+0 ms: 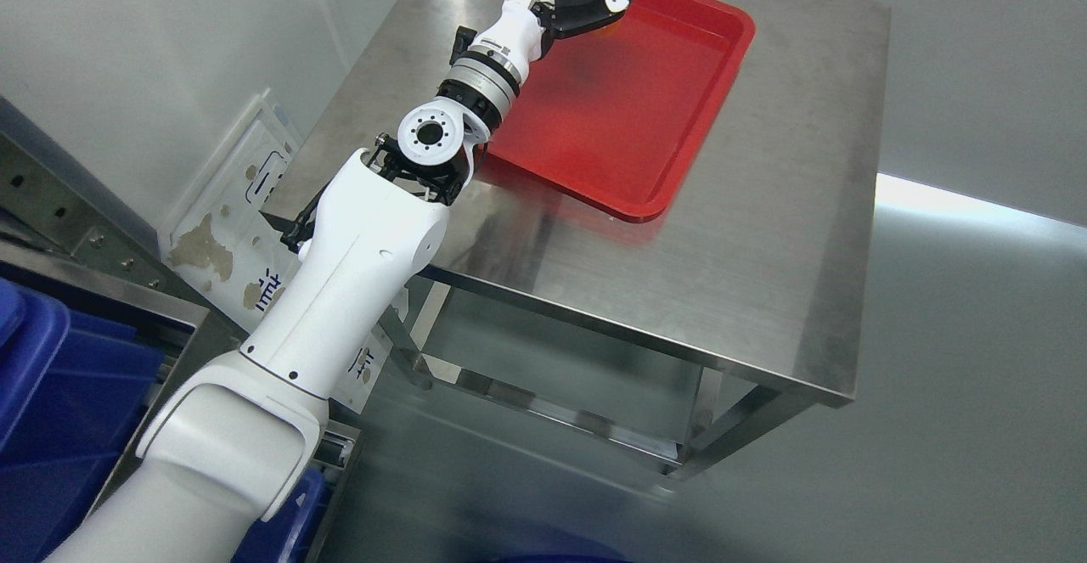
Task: Grab orange capacitor from left shelf to right desk
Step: 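Lower the capacitor with the left hand onto the red tray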
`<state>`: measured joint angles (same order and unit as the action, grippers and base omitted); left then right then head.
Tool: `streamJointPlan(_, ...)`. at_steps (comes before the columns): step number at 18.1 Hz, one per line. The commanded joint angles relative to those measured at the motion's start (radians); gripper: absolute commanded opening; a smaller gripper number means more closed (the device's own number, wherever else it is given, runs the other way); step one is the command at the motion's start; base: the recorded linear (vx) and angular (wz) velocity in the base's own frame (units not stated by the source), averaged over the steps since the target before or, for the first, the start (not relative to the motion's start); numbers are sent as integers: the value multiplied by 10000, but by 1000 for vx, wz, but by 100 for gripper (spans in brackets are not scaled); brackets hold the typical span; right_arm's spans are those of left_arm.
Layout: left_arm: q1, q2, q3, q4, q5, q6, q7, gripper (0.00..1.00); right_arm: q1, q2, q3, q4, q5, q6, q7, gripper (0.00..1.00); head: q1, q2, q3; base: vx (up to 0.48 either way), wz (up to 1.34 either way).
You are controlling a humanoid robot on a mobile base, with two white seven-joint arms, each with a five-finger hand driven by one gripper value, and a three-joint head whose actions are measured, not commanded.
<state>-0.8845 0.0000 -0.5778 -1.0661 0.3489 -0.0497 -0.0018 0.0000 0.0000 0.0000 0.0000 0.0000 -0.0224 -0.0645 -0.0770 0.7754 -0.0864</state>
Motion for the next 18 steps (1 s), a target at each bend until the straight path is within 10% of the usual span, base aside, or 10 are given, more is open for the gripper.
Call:
streamJointPlan(1, -82, 175, -817, 1411, 24, 113, -13, 7, 214, -175, -123, -175, 61, -6, 1, 100, 0, 0, 0, 93, 82)
streamJointPlan(8, -98, 175, -1324, 1411, 9, 128, -12, 11, 214, -175, -123, -175, 61, -6, 1, 100, 0, 0, 0, 61, 60)
streamJointPlan(13, -98, 175, -1294, 1396, 24, 373, 3, 37, 214, -175, -123, -175, 61, -6, 1, 100, 0, 0, 0, -5, -11)
streamJointPlan(18, -113, 175, -957, 1258, 39, 389, -13, 44, 214, -175, -123, -175, 77, -6, 1, 100, 0, 0, 0, -3, -2)
